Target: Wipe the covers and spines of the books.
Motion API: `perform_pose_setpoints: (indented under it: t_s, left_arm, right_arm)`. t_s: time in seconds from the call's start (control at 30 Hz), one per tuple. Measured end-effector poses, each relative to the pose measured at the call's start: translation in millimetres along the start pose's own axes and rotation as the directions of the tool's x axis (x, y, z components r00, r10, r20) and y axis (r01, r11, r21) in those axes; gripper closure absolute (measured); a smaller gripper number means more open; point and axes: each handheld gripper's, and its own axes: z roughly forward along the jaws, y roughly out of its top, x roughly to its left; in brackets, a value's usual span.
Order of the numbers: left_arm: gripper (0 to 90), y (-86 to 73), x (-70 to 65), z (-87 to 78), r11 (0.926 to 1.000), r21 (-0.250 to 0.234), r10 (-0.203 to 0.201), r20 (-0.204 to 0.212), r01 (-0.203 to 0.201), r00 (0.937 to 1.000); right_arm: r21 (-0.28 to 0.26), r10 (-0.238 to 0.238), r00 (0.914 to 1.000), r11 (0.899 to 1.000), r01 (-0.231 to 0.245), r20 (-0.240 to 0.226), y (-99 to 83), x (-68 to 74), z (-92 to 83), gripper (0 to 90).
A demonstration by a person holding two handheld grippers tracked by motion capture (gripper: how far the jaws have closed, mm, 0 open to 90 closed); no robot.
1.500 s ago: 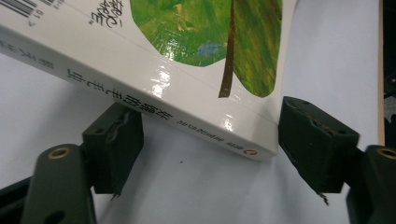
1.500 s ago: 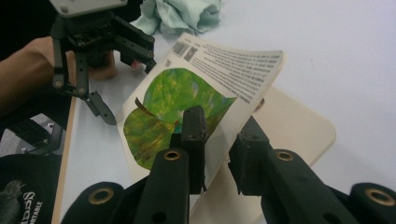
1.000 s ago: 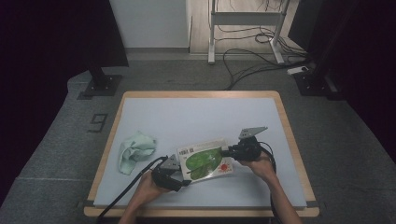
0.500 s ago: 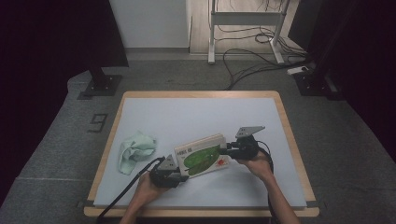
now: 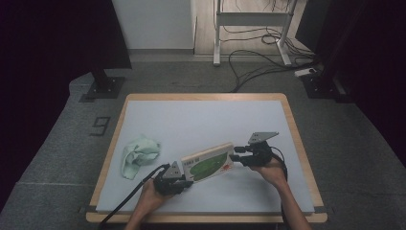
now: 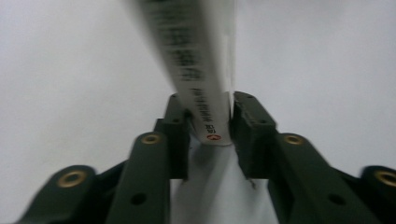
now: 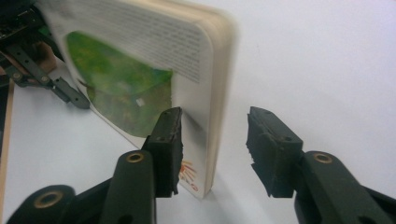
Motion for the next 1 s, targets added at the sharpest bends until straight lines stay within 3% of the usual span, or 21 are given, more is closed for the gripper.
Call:
perform_pose_setpoints:
  t_s: [0.17,0.27,0.53,0.67,0.73,0.93,1.0]
  left_arm:
    - [71.2,0.0,1.2,0.0,1.0000,-0.001,-0.009,0.009,0.009,0.9999]
    - [72.7,0.1,4.1,-0.1,0.9999,-0.002,-0.016,0.015,0.016,0.9998]
    - [73.6,0.6,20.0,-0.7,0.9998,-0.001,-0.022,-0.033,0.022,0.9992]
    - [73.2,1.3,33.1,-2.0,0.9998,0.007,-0.019,-0.056,0.019,0.9983]
    - [72.8,0.8,37.3,-2.6,0.9996,0.009,-0.028,-0.043,0.029,0.9987]
    - [70.0,1.6,34.1,-2.8,0.9989,0.004,-0.046,-0.059,0.046,0.9972]
    - [64.6,2.5,31.7,-4.3,0.9979,-0.010,-0.065,-0.052,0.065,0.9965]
  right_arm:
    - [0.022,-0.029,0.9994,0.999,0.029,-0.017,-1.4,6.3,8.3,49.4]
    - [0.014,-0.047,0.9986,0.999,0.047,-0.022,-0.4,9.6,11.4,55.9]
    - [0.002,-0.075,0.9958,0.997,0.075,0.053,8.6,10.1,22.1,56.5]
    - [0.001,-0.066,0.9946,0.998,0.066,0.080,16.0,7.6,29.8,55.9]
    - [0.007,-0.061,0.9949,0.998,0.061,0.080,18.9,6.8,32.0,55.9]
    - [-0.011,-0.040,0.9964,0.999,0.041,0.074,17.9,8.4,26.5,53.0]
    - [-0.014,-0.034,0.9969,0.999,0.035,0.072,16.7,9.7,22.8,51.1]
